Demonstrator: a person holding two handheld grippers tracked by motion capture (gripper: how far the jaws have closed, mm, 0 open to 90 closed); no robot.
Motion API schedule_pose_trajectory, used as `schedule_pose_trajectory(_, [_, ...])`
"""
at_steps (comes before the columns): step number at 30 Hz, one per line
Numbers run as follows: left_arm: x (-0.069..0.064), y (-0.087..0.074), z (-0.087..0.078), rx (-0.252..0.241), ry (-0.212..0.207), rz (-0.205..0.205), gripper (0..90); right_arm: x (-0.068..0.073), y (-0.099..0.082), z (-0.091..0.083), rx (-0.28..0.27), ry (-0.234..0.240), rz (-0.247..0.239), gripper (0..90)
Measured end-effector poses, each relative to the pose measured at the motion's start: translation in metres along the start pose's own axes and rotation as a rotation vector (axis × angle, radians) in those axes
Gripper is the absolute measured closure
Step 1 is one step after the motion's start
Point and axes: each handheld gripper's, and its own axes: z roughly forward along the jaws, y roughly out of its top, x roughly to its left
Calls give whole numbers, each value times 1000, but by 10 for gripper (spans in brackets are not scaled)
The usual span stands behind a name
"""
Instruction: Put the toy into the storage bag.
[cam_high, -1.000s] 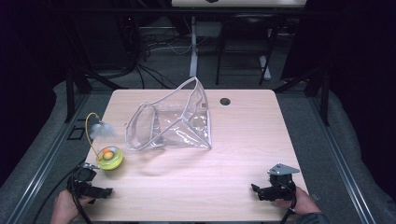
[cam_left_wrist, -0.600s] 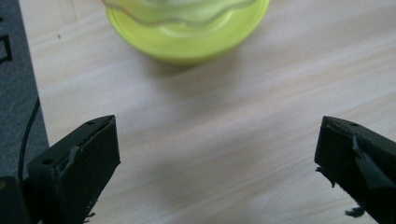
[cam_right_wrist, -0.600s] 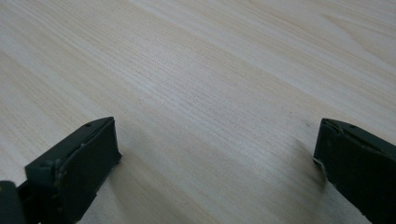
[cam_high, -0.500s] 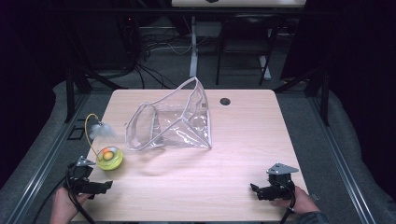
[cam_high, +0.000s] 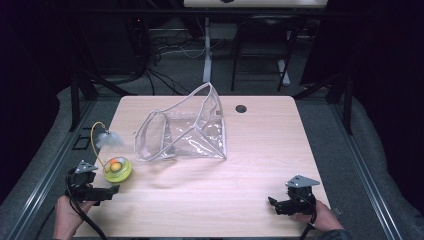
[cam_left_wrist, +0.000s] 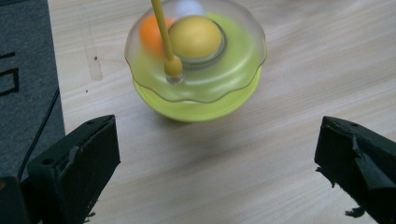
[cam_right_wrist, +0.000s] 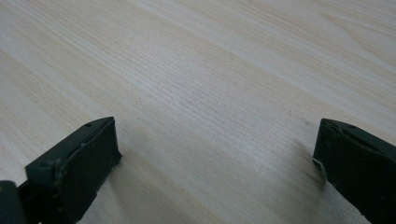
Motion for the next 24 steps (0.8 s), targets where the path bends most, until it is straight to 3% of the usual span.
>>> schedule_pose_trajectory(11, [8, 10, -4, -58, -7, -36, 0, 0, 0, 0, 2, 3, -2, 0])
schedule_pose_trajectory(24, [15, 24, -8, -143, -6, -40, 1, 0, 0, 0, 3, 3, -2, 0])
